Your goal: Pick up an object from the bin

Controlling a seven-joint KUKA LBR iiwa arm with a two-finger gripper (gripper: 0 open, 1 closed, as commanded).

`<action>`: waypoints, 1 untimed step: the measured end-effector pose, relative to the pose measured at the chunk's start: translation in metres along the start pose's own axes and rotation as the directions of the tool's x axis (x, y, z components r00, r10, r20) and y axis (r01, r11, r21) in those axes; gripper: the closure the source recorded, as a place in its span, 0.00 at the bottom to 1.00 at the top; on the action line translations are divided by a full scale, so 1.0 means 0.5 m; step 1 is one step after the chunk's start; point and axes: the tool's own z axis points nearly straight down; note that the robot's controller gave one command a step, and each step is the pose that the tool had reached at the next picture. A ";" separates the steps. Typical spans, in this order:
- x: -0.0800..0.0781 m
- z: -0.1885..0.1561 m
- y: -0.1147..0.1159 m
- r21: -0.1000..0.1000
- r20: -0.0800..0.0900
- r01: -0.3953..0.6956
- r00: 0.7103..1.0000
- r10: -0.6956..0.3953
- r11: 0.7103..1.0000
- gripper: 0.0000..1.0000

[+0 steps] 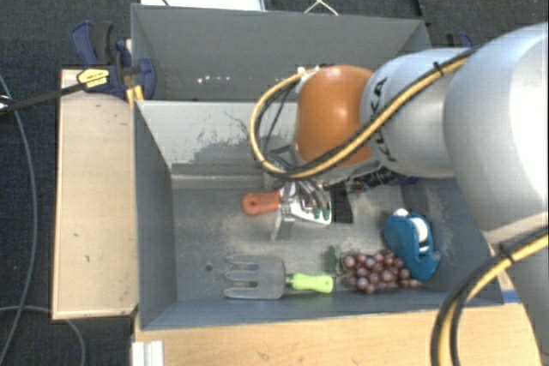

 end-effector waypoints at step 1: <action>-0.027 -0.160 0.012 -0.002 0.008 0.020 1.000 -0.020 1.000 0.00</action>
Offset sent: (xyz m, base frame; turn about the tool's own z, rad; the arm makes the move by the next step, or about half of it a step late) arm -0.0017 -0.0018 -0.0031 -0.0011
